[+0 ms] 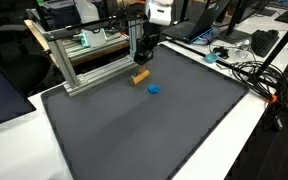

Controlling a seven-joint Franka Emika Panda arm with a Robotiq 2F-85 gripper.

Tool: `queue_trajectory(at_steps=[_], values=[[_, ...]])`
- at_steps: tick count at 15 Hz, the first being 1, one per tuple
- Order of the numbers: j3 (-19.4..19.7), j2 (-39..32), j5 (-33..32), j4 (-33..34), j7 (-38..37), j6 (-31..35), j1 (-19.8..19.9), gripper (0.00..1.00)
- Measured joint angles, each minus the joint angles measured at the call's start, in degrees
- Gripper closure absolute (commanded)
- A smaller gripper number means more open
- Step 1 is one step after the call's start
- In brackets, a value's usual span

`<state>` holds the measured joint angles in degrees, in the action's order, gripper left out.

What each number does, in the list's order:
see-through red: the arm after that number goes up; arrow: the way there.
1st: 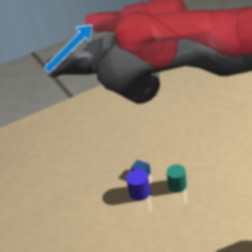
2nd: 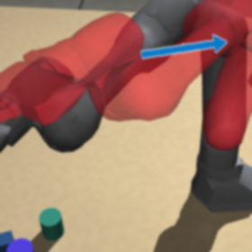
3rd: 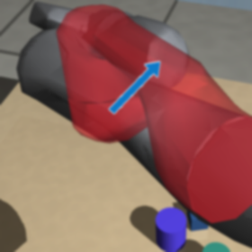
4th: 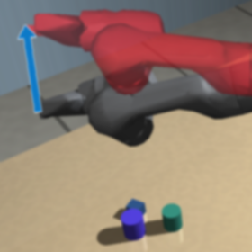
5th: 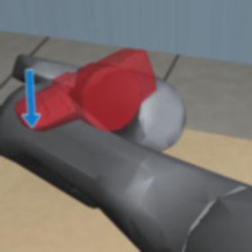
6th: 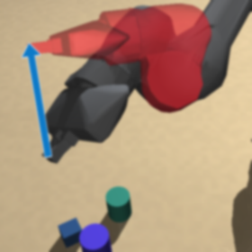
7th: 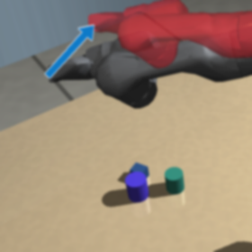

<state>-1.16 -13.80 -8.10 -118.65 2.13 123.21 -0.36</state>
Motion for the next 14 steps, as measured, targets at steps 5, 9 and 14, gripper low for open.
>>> queue_trajectory(at_steps=[5,9,14], values=[[-0.35,5.75,-7.64,-2.56,5.35,2.37,-0.72,0.78],[-1.27,9.27,-9.08,-5.49,12.32,8.65,-0.96,0.78],[-1.42,9.94,-8.93,-8.78,21.78,17.52,-0.84,0.53]])
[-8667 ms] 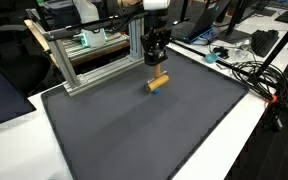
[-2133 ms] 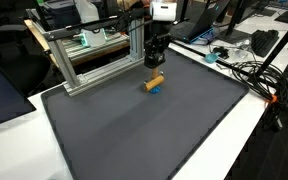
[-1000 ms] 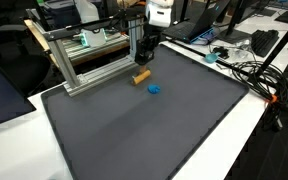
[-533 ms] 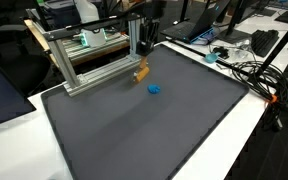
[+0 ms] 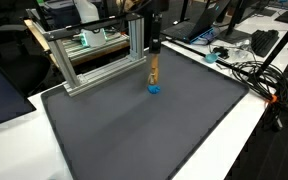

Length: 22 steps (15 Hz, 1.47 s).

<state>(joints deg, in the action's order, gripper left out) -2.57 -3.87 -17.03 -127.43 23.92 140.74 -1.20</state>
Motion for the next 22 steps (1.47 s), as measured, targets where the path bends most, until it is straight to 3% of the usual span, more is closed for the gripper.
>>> queue_trajectory(at_steps=[2,3,8,13,22], values=[[0.01,0.01,0.00,-0.20,0.64,0.29,0.04,0.53],[0.01,0.01,0.00,-0.20,0.71,0.32,0.04,0.78],[0.02,-1.73,0.71,-0.11,2.31,1.96,0.10,0.78],[0.02,-6.52,6.33,0.38,8.59,6.33,1.29,0.78],[-0.46,-7.54,12.59,1.51,17.07,6.38,3.61,0.78]])
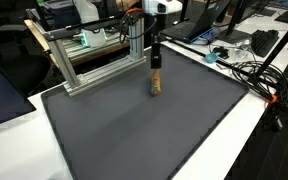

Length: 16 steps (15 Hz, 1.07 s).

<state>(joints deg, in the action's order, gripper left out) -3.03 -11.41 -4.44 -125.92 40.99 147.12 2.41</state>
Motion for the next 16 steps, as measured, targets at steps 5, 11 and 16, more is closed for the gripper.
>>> queue_trajectory(at_steps=[5,11,16], values=[[-0.16,-1.08,3.22,1.72,5.38,-1.21,0.63,0.78],[-0.20,-2.34,5.55,4.05,8.51,-3.80,1.30,0.78],[-0.34,-3.15,5.94,5.41,10.62,-5.02,1.39,0.78]])
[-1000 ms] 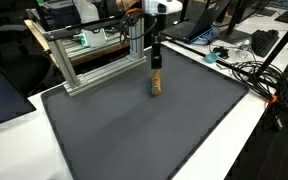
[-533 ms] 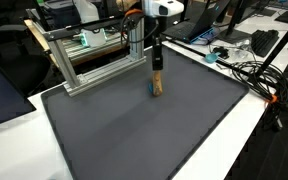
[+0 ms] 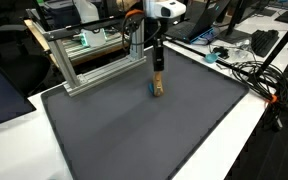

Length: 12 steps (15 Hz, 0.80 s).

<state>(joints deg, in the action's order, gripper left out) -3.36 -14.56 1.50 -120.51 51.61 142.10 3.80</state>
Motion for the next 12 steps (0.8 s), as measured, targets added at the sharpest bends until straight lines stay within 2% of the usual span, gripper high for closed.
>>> queue_trajectory(at_steps=[12], values=[[-0.35,-0.94,-0.55,1.33,3.05,-1.18,-0.01,0.78]])
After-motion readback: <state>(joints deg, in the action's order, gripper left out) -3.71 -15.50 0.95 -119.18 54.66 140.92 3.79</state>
